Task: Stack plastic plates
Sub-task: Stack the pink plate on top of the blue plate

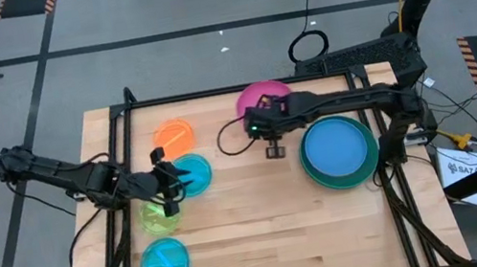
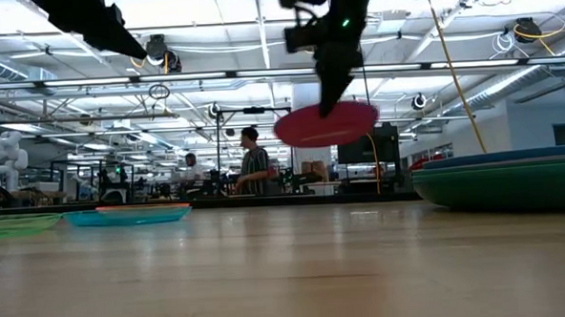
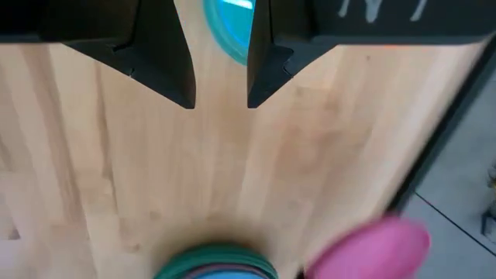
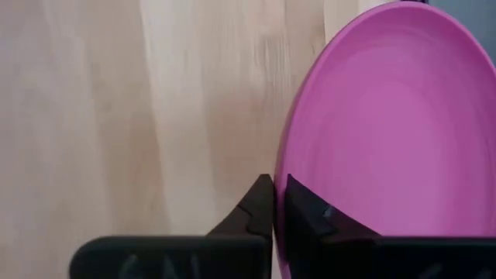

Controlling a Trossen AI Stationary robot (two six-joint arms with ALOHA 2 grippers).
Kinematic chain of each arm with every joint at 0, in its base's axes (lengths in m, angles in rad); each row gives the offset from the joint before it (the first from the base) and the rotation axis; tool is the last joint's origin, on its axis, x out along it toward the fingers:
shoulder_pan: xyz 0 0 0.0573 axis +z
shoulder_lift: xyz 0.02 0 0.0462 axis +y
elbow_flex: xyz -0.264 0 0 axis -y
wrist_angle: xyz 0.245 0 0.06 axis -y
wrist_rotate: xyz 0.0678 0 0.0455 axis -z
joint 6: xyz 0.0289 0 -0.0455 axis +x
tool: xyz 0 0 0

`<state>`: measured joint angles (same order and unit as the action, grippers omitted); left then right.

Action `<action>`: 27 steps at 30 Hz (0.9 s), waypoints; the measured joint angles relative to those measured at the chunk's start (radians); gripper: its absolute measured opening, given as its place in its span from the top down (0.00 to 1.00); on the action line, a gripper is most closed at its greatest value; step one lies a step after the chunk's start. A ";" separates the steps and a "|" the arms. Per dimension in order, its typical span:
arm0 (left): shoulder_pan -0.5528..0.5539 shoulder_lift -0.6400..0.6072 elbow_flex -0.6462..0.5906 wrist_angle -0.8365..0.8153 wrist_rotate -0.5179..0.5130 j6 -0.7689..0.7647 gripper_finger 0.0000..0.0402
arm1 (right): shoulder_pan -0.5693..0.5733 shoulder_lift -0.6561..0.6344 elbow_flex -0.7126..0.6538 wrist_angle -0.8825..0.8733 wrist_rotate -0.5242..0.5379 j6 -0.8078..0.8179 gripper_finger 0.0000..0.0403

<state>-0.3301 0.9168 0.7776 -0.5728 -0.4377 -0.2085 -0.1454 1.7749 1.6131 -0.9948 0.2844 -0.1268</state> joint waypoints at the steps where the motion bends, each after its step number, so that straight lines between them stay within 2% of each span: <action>1: -0.010 0.010 0.000 -0.001 0.000 -0.021 0.69 | 0.007 -0.022 0.000 -0.040 0.000 0.028 0.99; 8: -0.093 0.130 0.000 0.070 -0.019 -0.120 0.69 | 0.083 -0.169 -0.041 -0.253 0.000 0.222 0.99; 17: -0.157 0.297 0.000 0.234 -0.026 -0.058 0.69 | 0.235 -0.410 -0.349 -0.214 0.002 0.507 0.99; 22: -0.157 0.320 0.000 0.239 -0.034 -0.063 0.69 | 0.297 -0.508 -0.533 -0.158 0.006 0.650 0.99; 27: -0.157 0.320 0.000 0.241 -0.039 -0.067 0.69 | 0.323 -0.556 -0.680 -0.098 0.010 0.725 0.99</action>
<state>-0.4870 1.2373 0.7776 -0.3321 -0.4767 -0.2756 0.1774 1.2187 0.9326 -1.0923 0.2943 0.5987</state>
